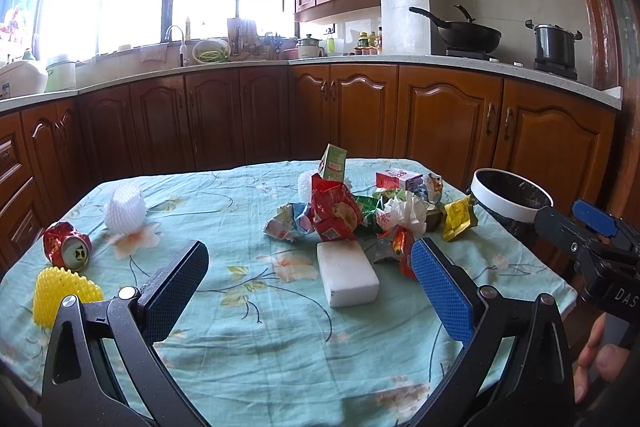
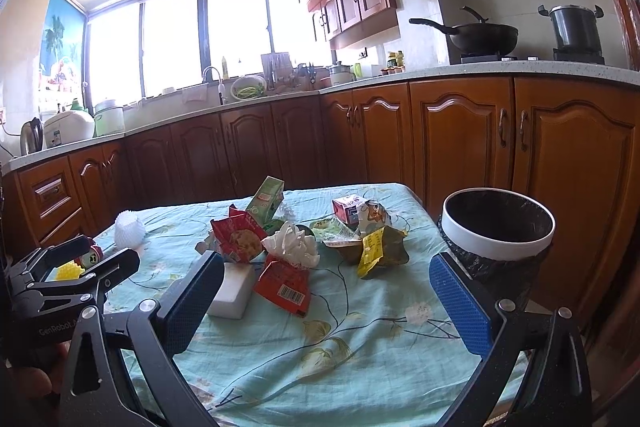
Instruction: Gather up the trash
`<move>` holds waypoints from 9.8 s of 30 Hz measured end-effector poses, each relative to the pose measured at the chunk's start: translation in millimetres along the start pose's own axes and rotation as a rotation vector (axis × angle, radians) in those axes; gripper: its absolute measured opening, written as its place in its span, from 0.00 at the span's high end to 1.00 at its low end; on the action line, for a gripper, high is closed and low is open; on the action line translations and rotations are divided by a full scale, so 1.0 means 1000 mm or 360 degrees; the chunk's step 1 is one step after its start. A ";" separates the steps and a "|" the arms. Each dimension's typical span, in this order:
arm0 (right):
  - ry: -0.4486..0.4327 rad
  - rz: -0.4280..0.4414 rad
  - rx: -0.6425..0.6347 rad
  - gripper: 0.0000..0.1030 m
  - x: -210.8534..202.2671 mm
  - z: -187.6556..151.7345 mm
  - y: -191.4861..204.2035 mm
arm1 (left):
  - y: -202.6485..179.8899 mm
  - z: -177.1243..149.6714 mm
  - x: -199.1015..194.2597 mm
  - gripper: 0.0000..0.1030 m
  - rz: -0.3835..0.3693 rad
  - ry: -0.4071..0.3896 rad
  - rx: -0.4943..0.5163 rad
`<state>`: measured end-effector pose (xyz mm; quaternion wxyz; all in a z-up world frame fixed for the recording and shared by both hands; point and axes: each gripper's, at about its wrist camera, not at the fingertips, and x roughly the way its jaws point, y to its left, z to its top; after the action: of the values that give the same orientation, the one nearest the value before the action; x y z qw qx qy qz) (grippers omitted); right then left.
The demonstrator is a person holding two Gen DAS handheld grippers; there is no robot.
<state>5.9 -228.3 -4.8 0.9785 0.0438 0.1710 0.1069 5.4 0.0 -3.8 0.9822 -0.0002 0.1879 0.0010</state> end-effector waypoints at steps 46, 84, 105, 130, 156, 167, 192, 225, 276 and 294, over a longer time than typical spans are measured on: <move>0.0577 0.0025 0.0235 0.31 0.138 -0.003 -0.064 | -0.012 -0.011 0.135 0.06 -0.0150 0.0669 -0.0013; 0.0470 0.0174 0.0341 0.99 0.112 0.036 -0.108 | -0.058 0.057 0.118 0.51 -0.0557 0.0480 0.0036; 0.0469 -0.0068 0.0506 0.99 0.121 0.061 -0.232 | -0.200 0.092 0.184 0.50 -0.0937 0.0561 0.0192; 0.0717 -0.0136 0.0638 0.68 0.182 0.056 -0.309 | -0.324 0.086 0.284 0.33 -0.0998 0.0897 0.0430; 0.0374 -0.0011 0.0695 0.04 0.102 0.034 -0.190 | -0.146 0.067 0.167 0.26 -0.0779 0.0598 0.0063; 0.0439 0.0127 0.0563 0.04 0.096 0.015 -0.117 | -0.064 0.053 0.140 0.26 -0.0582 0.0534 -0.0068; 0.0720 0.0407 0.0251 0.05 0.157 -0.016 0.003 | 0.032 0.010 0.147 0.26 -0.0351 0.0676 -0.0156; 0.0675 0.0467 0.0210 1.00 0.110 -0.004 -0.012 | -0.012 0.018 0.132 0.87 -0.0552 0.0648 -0.0048; 0.0595 -0.0215 0.0607 0.99 0.132 0.050 -0.268 | -0.284 0.088 0.249 0.87 -0.1027 0.0799 0.0283; 0.0536 -0.0219 0.0696 0.41 0.127 0.044 -0.282 | -0.297 0.080 0.272 0.58 -0.0985 0.0875 0.0268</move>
<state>192.1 -476.7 -39.0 0.9085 0.2239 0.3527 0.0065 288.5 -296.3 -30.0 0.8460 0.0235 0.4335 -0.3095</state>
